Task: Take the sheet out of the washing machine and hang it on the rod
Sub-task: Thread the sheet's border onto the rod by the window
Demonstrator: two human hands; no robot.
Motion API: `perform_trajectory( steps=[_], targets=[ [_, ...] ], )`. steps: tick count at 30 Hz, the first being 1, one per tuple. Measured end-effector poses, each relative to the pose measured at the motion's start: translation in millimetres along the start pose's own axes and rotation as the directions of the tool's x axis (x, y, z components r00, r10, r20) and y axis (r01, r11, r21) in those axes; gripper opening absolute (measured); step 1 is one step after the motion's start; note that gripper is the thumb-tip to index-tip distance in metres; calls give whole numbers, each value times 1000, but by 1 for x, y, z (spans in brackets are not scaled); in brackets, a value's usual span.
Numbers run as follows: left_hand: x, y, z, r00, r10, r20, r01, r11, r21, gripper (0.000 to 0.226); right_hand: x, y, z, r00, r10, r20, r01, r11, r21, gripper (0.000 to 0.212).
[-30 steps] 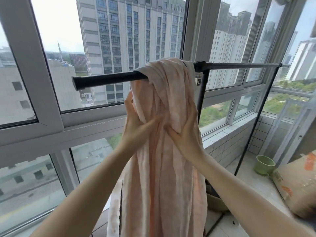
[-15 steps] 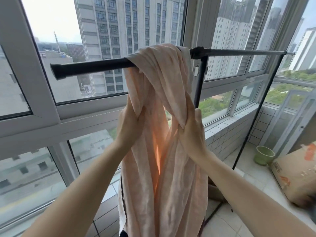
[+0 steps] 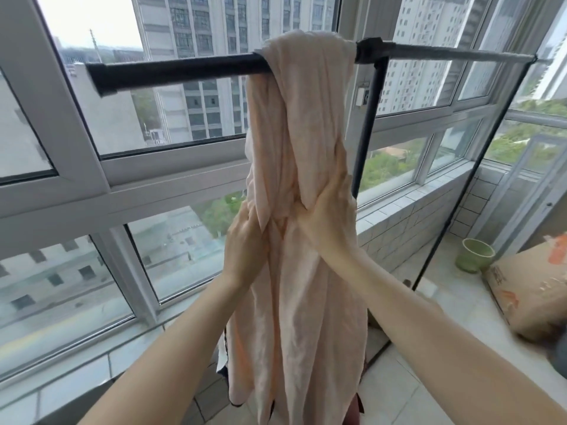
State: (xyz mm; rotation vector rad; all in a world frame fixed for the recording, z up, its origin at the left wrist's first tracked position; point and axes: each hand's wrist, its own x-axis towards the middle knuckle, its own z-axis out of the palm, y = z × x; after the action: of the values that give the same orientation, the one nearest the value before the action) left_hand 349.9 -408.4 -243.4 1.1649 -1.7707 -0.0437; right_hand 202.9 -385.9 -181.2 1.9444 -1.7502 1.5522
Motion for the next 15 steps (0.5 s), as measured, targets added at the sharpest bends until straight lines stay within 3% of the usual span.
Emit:
perform_trajectory(
  steps=[2,4,7,10,15],
  targets=[
    [0,-3,-5,1000,1,-8,-1,1000,6,50,-23,13,8,984,141,109,-157,976,151,104],
    [0,-7,-9,1000,-3,-7,3,1000,4,52,-34,20,11,974,177,143,-198,968,154,95],
    [-3,-10,-11,1000,11,-17,-11,1000,19,54,-27,24,2,993,93,66,-104,978,180,79],
    [-21,-17,-7,999,31,26,-31,999,11,46,-5,25,-12,999,-4,-35,8,996,89,79],
    [-33,-17,7,986,-125,113,128,992,-18,57,7,16,-17,991,-120,-64,116,992,-56,85]
  ],
)
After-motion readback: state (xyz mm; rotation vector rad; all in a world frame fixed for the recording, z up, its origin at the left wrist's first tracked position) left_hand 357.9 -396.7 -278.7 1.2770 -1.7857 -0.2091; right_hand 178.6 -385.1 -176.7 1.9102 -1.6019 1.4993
